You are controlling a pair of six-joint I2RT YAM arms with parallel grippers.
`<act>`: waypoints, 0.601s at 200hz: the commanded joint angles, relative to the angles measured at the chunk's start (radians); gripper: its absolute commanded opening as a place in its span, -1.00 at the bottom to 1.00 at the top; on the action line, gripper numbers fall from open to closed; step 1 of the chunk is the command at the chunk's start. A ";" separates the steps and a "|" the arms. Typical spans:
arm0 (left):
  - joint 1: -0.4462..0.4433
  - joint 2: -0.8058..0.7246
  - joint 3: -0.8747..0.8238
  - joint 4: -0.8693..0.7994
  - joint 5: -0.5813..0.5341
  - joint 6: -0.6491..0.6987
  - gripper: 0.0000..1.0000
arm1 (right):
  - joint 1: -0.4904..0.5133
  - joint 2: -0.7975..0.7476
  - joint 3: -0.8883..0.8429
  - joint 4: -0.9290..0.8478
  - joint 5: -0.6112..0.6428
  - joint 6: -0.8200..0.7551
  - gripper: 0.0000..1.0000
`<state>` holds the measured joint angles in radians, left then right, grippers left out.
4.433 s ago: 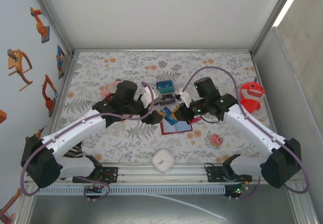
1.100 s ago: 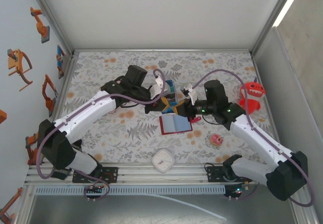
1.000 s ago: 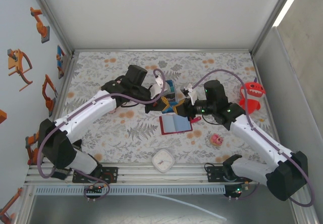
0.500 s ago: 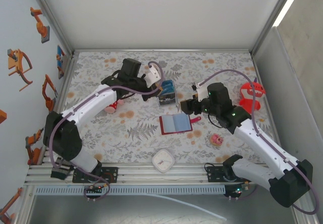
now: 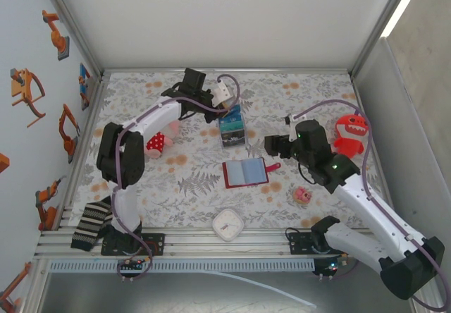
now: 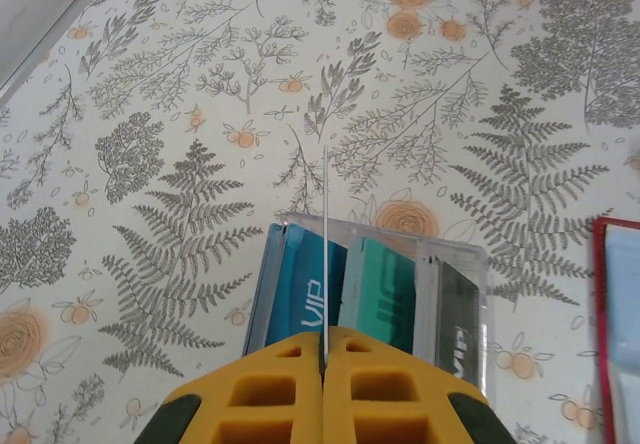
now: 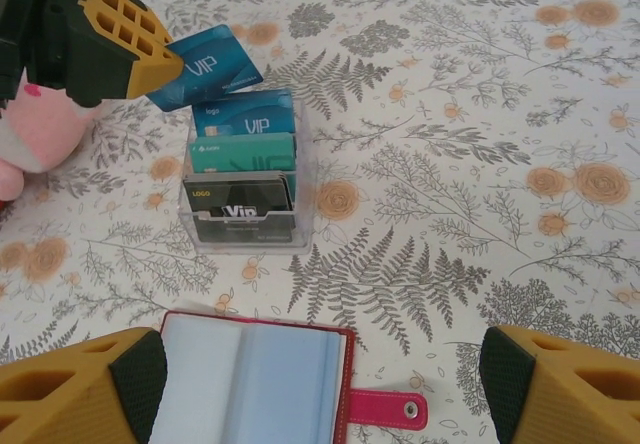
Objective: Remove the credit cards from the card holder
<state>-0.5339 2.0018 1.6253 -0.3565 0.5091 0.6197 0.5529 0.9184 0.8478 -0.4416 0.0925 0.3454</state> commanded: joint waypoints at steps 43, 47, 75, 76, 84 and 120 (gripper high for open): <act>0.010 0.089 0.091 -0.046 0.006 0.111 -1.00 | 0.004 -0.032 -0.021 -0.034 0.067 0.046 0.63; 0.009 0.092 0.095 -0.049 0.004 0.116 -1.00 | 0.004 -0.032 -0.022 -0.035 0.067 0.046 0.63; 0.012 0.128 0.127 -0.086 -0.008 0.141 -1.00 | 0.004 -0.037 -0.024 -0.036 0.066 0.050 0.63; 0.011 0.129 0.129 -0.087 -0.009 0.142 -1.00 | 0.004 -0.037 -0.024 -0.036 0.066 0.051 0.63; 0.013 0.137 0.134 -0.091 -0.011 0.145 -1.00 | 0.004 -0.039 -0.025 -0.035 0.065 0.052 0.63; 0.017 0.167 0.160 -0.116 -0.011 0.161 -1.00 | 0.004 -0.036 -0.027 -0.037 0.058 0.057 0.63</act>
<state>-0.5243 2.1418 1.7489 -0.4236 0.4904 0.7376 0.5529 0.8951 0.8310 -0.4679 0.1326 0.3798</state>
